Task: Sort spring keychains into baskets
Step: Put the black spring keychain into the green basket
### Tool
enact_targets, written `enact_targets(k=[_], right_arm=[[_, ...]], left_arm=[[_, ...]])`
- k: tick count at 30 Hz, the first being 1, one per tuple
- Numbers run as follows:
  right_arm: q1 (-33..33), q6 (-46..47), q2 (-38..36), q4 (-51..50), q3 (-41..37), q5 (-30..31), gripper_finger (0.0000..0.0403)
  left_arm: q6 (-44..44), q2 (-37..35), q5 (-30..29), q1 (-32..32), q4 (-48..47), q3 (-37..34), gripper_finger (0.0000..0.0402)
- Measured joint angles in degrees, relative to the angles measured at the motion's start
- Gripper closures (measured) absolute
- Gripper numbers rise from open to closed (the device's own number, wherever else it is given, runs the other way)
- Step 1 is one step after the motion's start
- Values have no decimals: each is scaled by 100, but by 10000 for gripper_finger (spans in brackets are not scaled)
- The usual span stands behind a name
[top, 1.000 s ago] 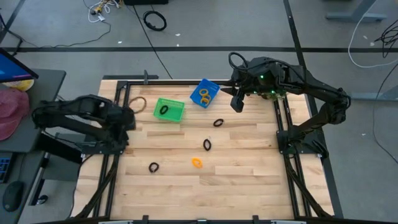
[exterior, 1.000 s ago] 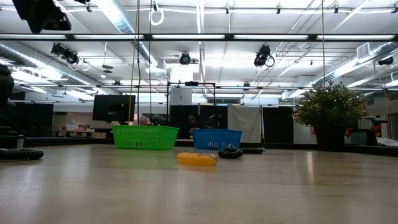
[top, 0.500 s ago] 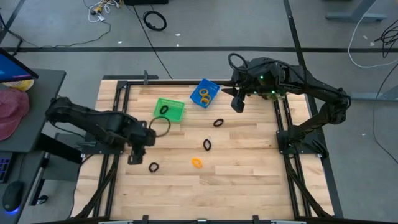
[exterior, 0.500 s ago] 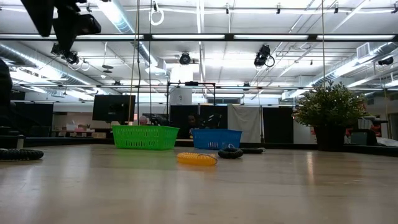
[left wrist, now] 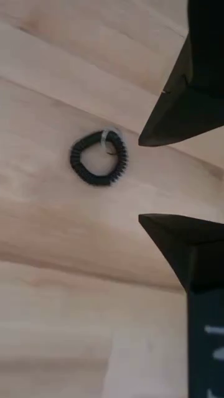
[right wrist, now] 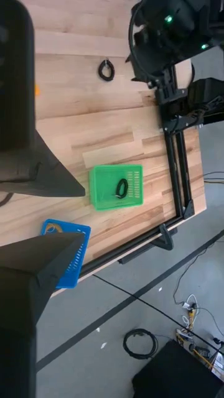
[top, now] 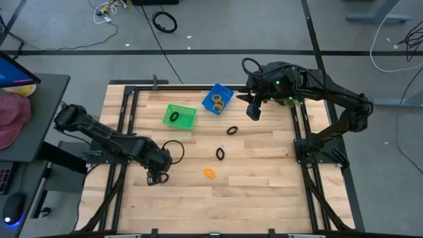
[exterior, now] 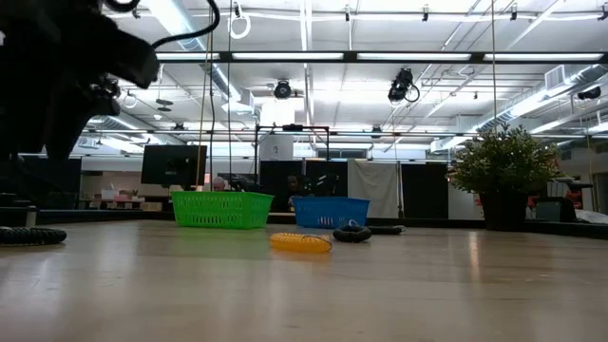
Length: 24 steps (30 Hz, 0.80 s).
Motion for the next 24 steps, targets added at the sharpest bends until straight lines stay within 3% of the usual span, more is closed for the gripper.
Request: enact_targets(k=[10, 18, 24], right_arm=[[-1, 130, 0, 134, 0, -2, 298], [1, 210, 0, 305, 0, -4, 298], [-1, 301, 0, 514, 0, -7, 298]], left_arm=[[-1308, -2, 257, -10, 1076, -842, 216], [-3158, 128, 129, -7, 1289, -1013, 217], [-3303, 692, 324, -12, 1596, -1015, 229]])
